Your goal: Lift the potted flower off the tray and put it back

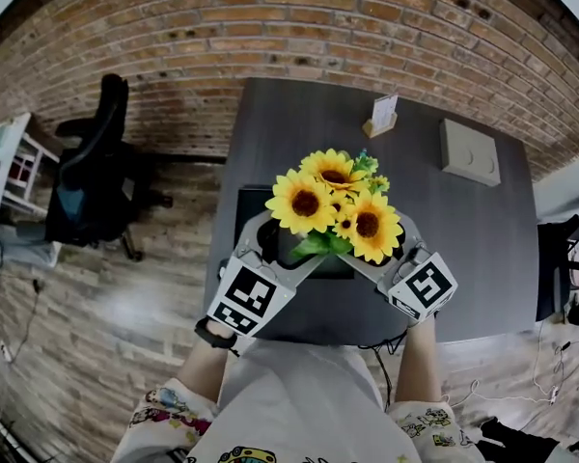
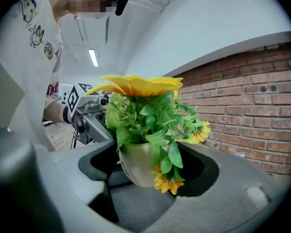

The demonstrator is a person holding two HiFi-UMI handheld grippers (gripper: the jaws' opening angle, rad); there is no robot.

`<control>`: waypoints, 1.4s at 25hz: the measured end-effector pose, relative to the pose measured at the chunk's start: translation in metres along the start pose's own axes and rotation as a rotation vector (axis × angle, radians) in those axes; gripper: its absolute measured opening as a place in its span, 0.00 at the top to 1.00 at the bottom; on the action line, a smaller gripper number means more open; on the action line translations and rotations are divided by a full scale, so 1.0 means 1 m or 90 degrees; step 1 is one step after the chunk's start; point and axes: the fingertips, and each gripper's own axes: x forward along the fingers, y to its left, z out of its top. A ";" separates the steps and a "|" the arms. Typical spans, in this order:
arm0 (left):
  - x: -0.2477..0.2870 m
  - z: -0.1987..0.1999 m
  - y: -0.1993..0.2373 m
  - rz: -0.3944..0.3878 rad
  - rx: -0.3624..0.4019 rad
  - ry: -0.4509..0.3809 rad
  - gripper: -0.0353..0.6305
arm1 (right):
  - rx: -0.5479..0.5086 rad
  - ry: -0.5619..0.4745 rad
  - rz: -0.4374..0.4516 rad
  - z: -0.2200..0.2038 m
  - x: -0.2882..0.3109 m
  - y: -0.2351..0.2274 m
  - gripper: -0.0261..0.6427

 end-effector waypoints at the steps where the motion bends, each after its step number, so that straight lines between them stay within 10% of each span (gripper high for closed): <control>1: -0.004 0.005 -0.003 0.001 0.004 -0.003 0.41 | -0.004 -0.007 -0.002 0.005 -0.003 0.003 0.42; 35: -0.042 0.024 -0.039 -0.017 -0.009 -0.030 0.40 | 0.004 -0.035 -0.037 0.032 -0.036 0.043 0.42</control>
